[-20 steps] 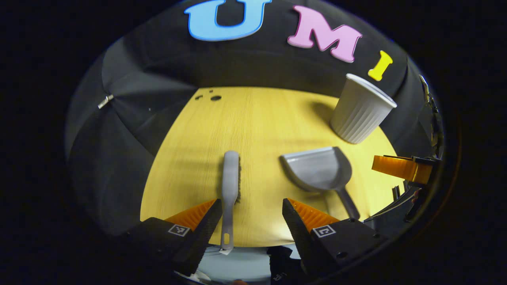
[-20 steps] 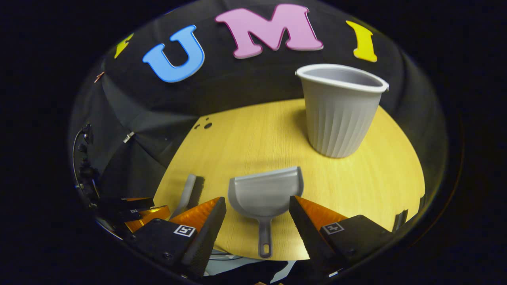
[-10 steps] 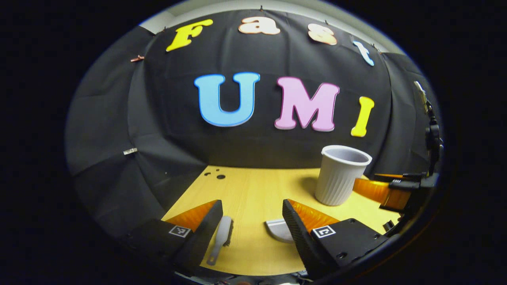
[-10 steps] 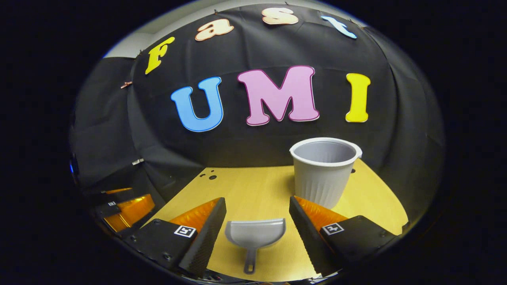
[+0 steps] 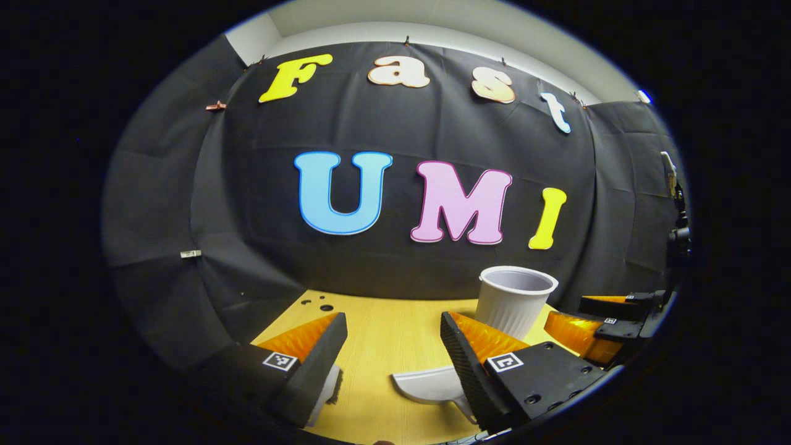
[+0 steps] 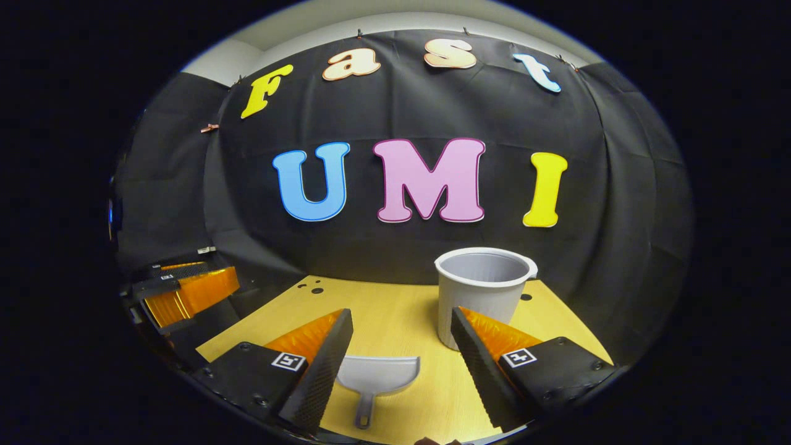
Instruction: Pick up the small broom and dustpan from the desktop, sweep the trash into the dustpan with the broom, and then empty the trash into the garbage bin.
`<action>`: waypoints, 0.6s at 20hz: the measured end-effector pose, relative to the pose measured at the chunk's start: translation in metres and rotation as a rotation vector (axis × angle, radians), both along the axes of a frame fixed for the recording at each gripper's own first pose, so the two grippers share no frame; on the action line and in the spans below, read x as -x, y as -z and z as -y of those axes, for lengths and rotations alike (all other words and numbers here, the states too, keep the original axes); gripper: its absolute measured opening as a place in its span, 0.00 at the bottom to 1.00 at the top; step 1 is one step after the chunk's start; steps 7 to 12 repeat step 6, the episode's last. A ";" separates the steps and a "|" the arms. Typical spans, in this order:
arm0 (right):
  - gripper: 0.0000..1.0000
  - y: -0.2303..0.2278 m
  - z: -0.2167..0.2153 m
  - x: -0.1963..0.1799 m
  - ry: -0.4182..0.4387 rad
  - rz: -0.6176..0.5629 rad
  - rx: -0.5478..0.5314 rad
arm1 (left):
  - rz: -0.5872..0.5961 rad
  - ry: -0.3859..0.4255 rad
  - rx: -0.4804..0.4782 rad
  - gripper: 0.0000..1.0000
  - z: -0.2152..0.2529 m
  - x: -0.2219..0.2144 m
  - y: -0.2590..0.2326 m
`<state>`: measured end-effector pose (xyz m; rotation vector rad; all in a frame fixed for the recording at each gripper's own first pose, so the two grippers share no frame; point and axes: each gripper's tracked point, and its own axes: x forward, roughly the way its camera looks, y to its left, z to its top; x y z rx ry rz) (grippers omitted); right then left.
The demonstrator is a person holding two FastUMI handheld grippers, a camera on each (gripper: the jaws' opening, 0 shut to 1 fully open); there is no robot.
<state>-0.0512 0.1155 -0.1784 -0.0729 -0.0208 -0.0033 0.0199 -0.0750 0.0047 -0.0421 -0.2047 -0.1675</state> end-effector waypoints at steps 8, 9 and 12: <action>0.99 -0.021 0.000 -0.014 0.011 0.024 0.028 | 0.086 -0.008 -0.069 0.96 0.000 -0.006 -0.034; 0.99 -0.021 0.000 -0.014 0.011 0.024 0.028 | 0.086 -0.008 -0.069 0.96 0.000 -0.006 -0.034; 0.99 -0.021 0.000 -0.014 0.011 0.024 0.028 | 0.086 -0.008 -0.069 0.96 0.000 -0.006 -0.034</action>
